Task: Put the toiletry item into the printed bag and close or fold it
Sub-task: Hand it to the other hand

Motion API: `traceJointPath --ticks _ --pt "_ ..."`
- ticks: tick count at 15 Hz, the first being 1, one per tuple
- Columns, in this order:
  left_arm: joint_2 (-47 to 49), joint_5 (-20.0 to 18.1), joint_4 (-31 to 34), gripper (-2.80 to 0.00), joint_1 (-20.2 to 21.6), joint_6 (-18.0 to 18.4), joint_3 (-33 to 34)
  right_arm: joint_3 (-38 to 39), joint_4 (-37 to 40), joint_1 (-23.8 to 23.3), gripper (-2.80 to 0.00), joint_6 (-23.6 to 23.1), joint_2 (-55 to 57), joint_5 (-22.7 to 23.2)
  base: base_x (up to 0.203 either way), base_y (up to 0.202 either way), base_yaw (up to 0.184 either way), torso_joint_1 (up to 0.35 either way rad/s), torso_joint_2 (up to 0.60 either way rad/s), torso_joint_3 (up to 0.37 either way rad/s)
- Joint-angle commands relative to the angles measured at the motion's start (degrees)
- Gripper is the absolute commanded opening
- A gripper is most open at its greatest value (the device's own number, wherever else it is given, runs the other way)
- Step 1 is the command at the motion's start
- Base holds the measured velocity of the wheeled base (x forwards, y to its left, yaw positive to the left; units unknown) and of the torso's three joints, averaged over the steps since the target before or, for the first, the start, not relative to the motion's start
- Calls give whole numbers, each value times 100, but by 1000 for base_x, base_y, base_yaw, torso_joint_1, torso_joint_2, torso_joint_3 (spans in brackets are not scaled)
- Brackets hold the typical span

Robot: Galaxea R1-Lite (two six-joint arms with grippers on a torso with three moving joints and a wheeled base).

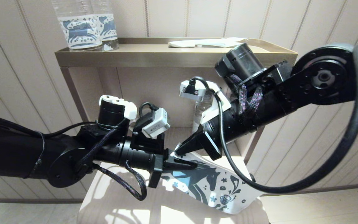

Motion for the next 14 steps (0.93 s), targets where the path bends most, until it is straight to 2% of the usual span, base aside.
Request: traceJointPath --ticks 1,7,14 --pt "-4 -37 -23 -280 1 86 20 268 23 -58 -280 -78 -204 14 0 0 0 0 0 0" --pt "-4 -28 -23 -280 1 113 29 645 -7 -298 -280 -175 -492 23 0 0 0 0 0 0" --pt "-30 -19 -23 -280 1 113 29 882 2 -329 -280 -278 -680 23 0 0 0 0 0 0"
